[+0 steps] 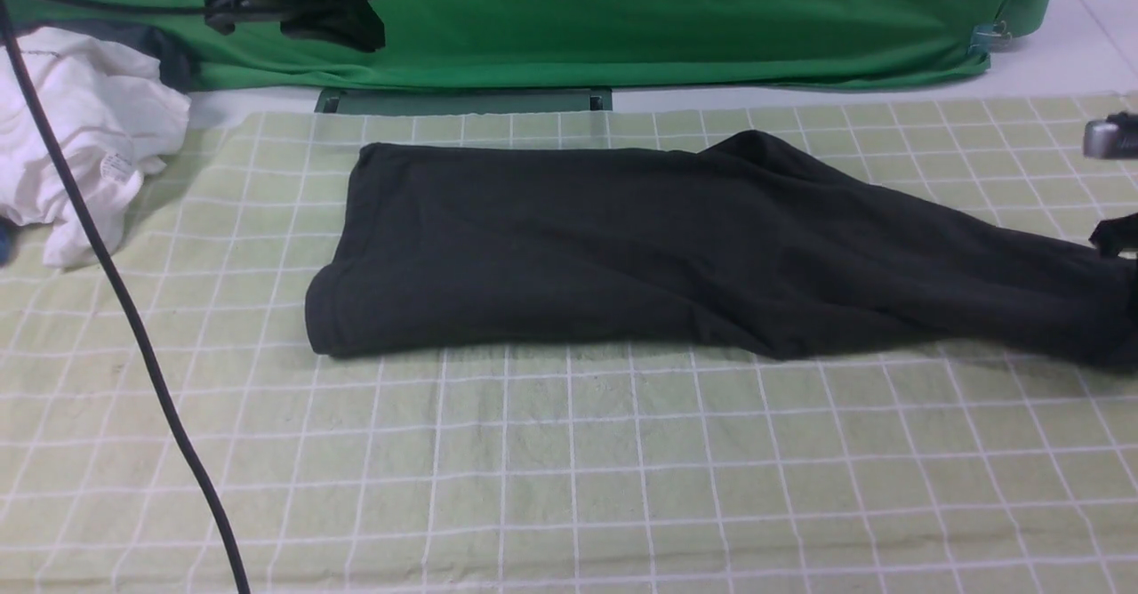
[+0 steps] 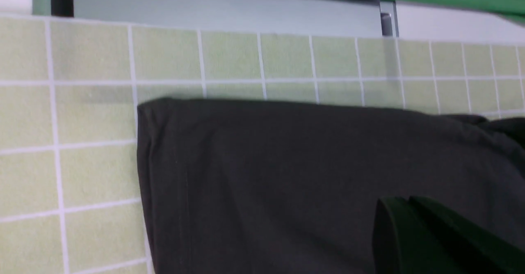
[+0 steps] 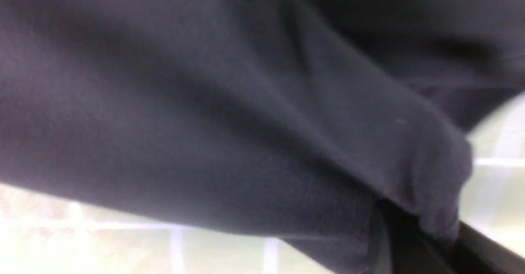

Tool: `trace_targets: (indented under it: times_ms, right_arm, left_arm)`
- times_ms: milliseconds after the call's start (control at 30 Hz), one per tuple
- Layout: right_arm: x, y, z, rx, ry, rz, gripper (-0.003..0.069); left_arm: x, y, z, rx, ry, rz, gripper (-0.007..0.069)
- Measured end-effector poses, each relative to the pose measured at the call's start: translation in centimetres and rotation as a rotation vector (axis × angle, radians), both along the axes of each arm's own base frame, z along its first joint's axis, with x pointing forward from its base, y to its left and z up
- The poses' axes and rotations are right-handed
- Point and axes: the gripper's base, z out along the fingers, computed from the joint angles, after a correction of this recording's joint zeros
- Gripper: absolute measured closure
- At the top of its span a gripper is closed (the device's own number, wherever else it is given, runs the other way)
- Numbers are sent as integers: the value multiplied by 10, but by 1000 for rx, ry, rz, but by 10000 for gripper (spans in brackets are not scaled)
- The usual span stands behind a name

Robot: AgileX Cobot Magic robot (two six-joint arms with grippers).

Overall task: Fold a long-sleeved shirt over a green coffee tablecloth.
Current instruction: 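Pull the folded dark garment lengthwise by its ends to straighten it flat on the table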

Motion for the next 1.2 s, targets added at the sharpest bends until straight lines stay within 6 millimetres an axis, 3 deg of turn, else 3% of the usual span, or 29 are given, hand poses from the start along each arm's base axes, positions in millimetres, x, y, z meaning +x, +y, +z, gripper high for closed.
trace_targets:
  times_ms: [200,433,500,600,633,667,700,800,933,1200]
  right_arm:
    - [11,-8,13,-55,-38,37,631]
    - [31,-21,-24,-154,-59,67,595]
    - [36,-23,-28,-173,-91,60,542]
    - [39,-26,-24,-192,-123,16,398]
    - [39,-27,-23,-195,-128,10,386]
    - [39,-29,-14,-202,-132,-33,268]
    - [39,-30,-12,-204,-137,-34,268]
    - [33,-35,7,-190,-96,-117,153]
    - [27,-38,4,-78,-63,-179,167]
    - [34,-39,-53,50,31,-193,181]
  left_arm:
    - [-3,-1,-2,1,34,-20,610]
    - [-5,-4,-3,-8,61,-40,610]
    - [-5,-9,-3,-9,60,-51,610]
    - [-6,-20,-4,-6,60,-79,610]
    - [-6,-21,-4,-6,60,-81,610]
    - [-7,-28,-4,-6,61,-95,610]
    - [-7,-29,-4,-5,60,-98,610]
    - [-8,-36,-5,14,60,-116,610]
    - [-8,-36,-6,35,63,-115,610]
    - [-8,-35,-6,43,65,-112,610]
